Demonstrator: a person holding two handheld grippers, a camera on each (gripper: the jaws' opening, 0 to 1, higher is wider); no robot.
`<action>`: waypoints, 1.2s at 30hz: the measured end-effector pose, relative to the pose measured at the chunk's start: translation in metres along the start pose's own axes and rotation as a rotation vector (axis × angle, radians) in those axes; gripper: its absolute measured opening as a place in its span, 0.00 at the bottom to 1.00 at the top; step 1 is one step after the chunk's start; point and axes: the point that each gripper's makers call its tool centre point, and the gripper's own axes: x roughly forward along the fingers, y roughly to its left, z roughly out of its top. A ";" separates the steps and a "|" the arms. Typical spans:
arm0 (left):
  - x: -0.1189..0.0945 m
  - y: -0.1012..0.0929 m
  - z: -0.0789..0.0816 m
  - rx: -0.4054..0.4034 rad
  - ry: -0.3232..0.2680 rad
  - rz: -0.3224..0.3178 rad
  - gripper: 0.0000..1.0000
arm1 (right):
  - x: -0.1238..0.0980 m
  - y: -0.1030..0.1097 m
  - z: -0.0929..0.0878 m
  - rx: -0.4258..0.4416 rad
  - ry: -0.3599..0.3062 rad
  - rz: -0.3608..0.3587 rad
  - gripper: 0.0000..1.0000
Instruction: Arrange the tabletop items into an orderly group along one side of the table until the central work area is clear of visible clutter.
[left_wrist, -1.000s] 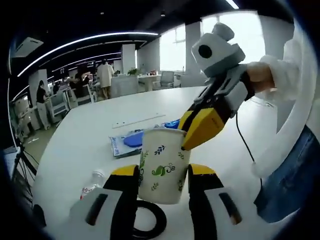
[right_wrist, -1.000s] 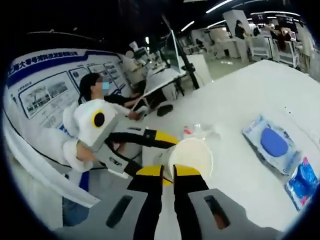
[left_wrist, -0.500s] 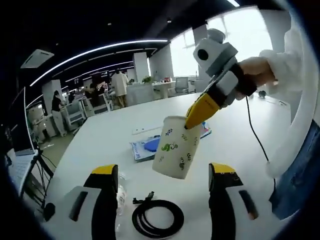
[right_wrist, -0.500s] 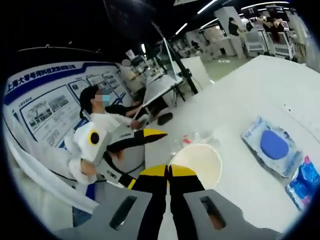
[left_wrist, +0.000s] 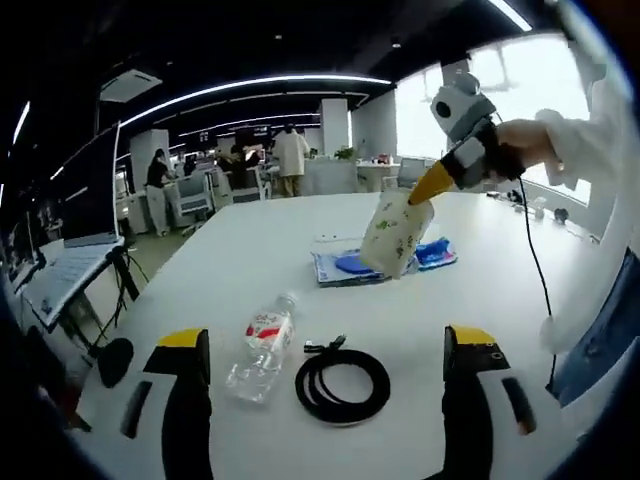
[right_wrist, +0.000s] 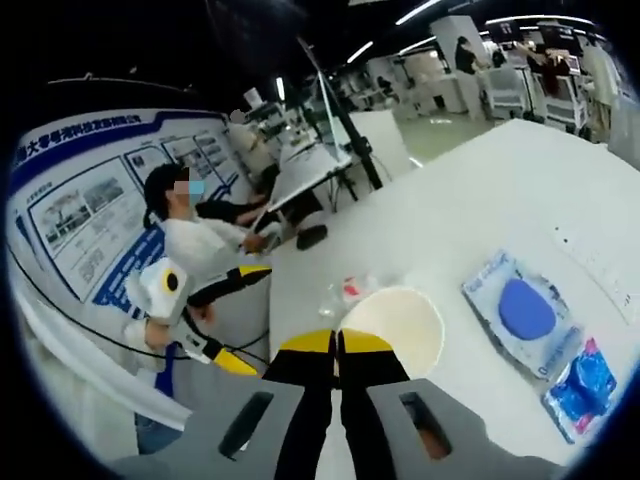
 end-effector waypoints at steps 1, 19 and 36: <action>-0.002 0.002 -0.003 0.003 -0.003 0.003 1.00 | 0.000 -0.002 0.003 -0.004 0.009 -0.007 0.00; -0.021 -0.045 -0.027 0.049 -0.030 -0.131 1.00 | 0.009 -0.049 0.038 -0.166 0.145 -0.119 0.00; -0.014 -0.024 -0.032 -0.016 -0.017 -0.025 0.97 | 0.057 -0.085 0.069 -0.280 0.289 -0.162 0.00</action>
